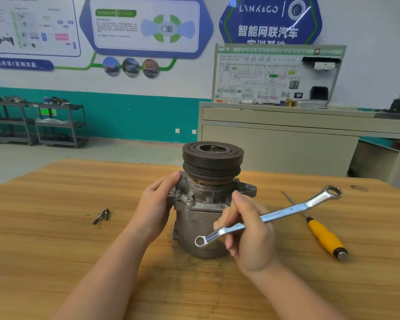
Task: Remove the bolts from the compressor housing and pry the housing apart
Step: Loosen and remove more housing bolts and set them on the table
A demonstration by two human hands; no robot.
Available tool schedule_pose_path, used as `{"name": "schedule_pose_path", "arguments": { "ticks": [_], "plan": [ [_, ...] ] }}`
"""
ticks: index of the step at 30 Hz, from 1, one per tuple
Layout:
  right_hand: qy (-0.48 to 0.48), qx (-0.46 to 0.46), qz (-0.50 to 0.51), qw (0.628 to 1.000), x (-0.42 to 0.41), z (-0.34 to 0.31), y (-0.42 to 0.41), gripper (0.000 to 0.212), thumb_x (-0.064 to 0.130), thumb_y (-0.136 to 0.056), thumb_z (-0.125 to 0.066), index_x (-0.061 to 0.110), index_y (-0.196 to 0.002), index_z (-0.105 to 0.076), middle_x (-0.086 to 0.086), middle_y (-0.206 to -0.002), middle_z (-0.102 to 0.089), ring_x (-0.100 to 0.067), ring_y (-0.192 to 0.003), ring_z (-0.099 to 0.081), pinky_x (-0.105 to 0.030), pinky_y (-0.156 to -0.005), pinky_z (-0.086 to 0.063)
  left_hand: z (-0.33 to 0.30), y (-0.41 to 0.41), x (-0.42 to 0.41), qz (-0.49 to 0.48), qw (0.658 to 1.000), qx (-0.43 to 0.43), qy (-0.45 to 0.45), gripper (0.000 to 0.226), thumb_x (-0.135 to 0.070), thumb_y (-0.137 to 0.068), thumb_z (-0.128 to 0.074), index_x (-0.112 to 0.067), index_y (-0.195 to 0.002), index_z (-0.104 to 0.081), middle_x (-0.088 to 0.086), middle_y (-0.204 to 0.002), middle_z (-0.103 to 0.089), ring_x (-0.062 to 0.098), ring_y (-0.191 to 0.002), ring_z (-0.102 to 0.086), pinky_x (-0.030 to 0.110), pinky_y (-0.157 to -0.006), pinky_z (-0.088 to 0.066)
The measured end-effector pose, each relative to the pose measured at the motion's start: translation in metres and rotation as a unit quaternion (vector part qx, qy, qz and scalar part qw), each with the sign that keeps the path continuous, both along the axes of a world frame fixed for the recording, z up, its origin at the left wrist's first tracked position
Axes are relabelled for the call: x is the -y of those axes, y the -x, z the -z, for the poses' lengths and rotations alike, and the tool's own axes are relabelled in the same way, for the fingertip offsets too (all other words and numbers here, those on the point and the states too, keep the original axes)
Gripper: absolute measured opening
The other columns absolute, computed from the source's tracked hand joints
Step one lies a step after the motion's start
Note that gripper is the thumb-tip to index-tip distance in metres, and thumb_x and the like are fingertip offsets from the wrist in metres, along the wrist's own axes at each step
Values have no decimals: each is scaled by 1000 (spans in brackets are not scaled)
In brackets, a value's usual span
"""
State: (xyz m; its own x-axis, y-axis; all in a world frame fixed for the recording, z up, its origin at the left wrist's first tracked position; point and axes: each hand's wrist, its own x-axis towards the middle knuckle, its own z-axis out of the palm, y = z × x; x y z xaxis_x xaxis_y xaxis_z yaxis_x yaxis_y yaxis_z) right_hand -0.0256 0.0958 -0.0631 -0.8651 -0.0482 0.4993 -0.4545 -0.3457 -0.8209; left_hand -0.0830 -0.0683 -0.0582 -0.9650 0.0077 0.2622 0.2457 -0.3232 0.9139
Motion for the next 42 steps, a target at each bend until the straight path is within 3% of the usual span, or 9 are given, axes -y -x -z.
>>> {"name": "schedule_pose_path", "arguments": {
  "ticks": [4, 8, 14, 18, 22, 25, 34, 38, 42],
  "plan": [
    [20, 10, 24, 999, -8, 0, 14, 45, 45, -81, -56, 20, -43, -53, 2, -38, -43, -14, -30, -33, -38, -45, -19, 1, -4, 0, -60, 997, -47, 14, 16, -24, -90, -60, -13, -79, -60, 6, -111, -73, 16, -97, -69, 30, -74, -52],
    [140, 86, 47, 985, -26, -6, 33, 52, 31, -96, -47, 21, -44, -47, 2, -37, -38, -13, -31, -27, -37, -49, -13, 2, -12, 1, -208, 965, -152, 52, 38, -31, -95, -44, -14, -69, -65, -2, -92, -77, 7, -94, -70, 17, -78, -51],
    [199, 124, 49, 971, -38, -19, 33, 47, 60, -62, -74, 19, -58, -51, 0, -45, -42, -9, -33, -36, -20, -36, -28, -1, -11, -6, -279, 951, -124, 53, 27, -30, -106, -39, -17, -114, -62, -24, -98, -65, -12, -92, -57, 9, -79, -42],
    [114, 38, 38, 992, -21, -19, 25, 53, 64, -35, -89, 24, -52, -57, -4, -48, -57, -11, -36, -52, -18, -36, -40, -4, -13, -7, -173, 979, -63, 85, 27, -30, -104, -40, -24, -117, -63, -15, -103, -71, -4, -99, -63, 15, -79, -48],
    [35, -11, 170, 985, -23, -17, 20, 44, 51, -66, -77, 25, -47, -48, -3, -43, -54, -14, -33, -46, -20, -37, -37, -9, -19, -13, -203, 974, -52, 81, 33, -14, -103, -36, -22, -96, -68, -24, -78, -71, -10, -76, -64, 5, -59, -45],
    [-10, -54, 245, 968, -26, -17, 18, 42, 34, -81, -63, 27, -45, -44, -1, -40, -50, -11, -33, -42, -17, -38, -34, -6, -24, -25, -233, 971, -34, 45, 33, -15, -102, -37, -23, -97, -69, -14, -84, -73, -1, -82, -66, 15, -66, -48],
    [-49, -106, 371, 921, -38, -20, 20, 36, 27, -83, -57, 10, -57, -39, -8, -47, -48, -19, -43, -42, -29, -49, -37, 1, -39, -58, -294, 952, -54, 67, 20, -19, -99, -48, -36, -97, -58, -19, -107, -63, -12, -100, -55, 15, -79, -42],
    [-81, -111, 370, 919, -39, -19, 22, 38, 24, -85, -59, 16, -54, -38, -9, -47, -45, -14, -41, -38, -23, -45, -35, -3, -36, -52, -296, 951, -69, 49, 22, -11, -97, -51, -26, -112, -49, -20, -97, -53, -29, -73, -50, 0, -59, -41],
    [-112, -152, 373, 908, -37, -18, 20, 40, 21, -86, -59, 9, -59, -33, -17, -52, -36, -24, -47, -34, -22, -47, -30, -3, -26, -39, -268, 963, -23, 10, 26, -18, -97, -52, -28, -120, -45, -2, -122, -55, 3, -108, -56, 23, -85, -47]
  ]
}}
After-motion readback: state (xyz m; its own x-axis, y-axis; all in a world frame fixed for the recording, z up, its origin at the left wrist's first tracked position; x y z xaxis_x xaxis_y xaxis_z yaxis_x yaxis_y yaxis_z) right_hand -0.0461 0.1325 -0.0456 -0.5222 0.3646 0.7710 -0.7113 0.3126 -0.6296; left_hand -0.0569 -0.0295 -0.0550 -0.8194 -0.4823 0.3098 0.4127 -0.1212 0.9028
